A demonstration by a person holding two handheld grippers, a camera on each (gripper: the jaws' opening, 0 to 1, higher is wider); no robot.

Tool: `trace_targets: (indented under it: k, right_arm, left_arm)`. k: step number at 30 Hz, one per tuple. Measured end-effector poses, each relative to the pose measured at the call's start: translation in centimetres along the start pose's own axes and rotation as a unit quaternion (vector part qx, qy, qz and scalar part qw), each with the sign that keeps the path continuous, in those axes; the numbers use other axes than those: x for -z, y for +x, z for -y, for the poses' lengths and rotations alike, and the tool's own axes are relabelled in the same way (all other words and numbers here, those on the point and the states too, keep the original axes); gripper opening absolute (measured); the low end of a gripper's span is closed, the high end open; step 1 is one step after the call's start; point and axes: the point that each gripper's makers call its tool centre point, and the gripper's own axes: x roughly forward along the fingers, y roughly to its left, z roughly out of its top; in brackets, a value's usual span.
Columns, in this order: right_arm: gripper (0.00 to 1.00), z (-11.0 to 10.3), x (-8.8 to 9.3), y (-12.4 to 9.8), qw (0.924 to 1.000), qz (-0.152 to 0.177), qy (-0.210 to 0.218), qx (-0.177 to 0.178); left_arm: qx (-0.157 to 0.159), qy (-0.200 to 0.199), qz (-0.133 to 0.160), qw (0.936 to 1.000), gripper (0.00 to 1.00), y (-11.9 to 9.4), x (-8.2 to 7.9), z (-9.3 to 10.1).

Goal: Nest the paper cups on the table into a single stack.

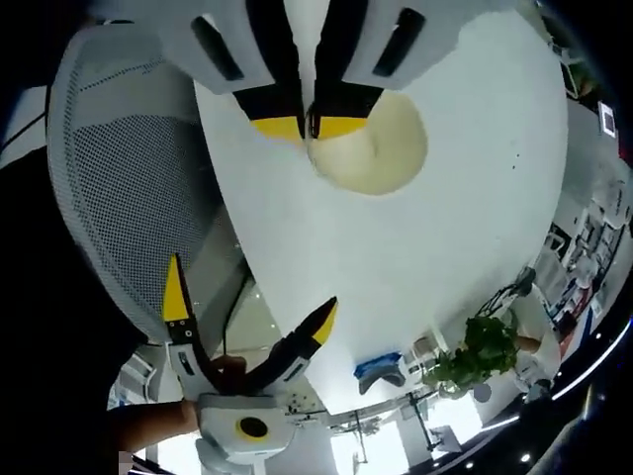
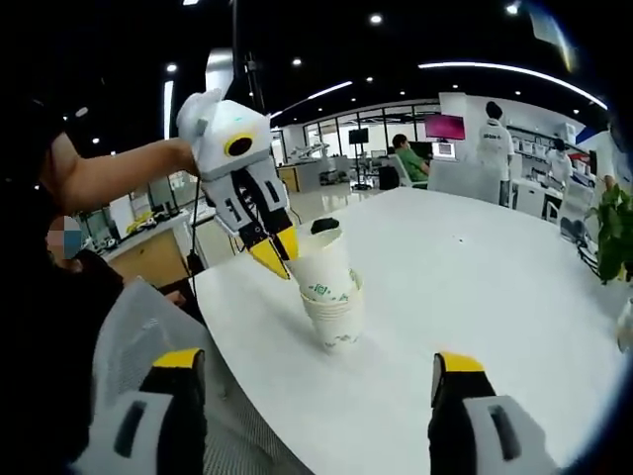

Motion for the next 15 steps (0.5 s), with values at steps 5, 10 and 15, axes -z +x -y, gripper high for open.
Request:
trace_targets:
  k: [5,10,15]
  right_arm:
    - [0.96,-0.1,0.2,0.1,1.0000,-0.002,0.000,-0.001]
    - [0.95,0.0,0.4,0.1,1.0000,-0.004,0.002,0.000]
    - [0.95,0.2,0.6,0.1,1.0000,-0.005,0.003,0.002]
  left_arm:
    - [0.009,0.002,-0.005,0.9999,0.00,0.8,0.1,-0.2]
    - [0.020,0.007,-0.023,0.9995,0.00,1.6,0.6,-0.1]
    - [0.032,-0.002,-0.020,0.9993,0.00,1.9,0.6,0.0]
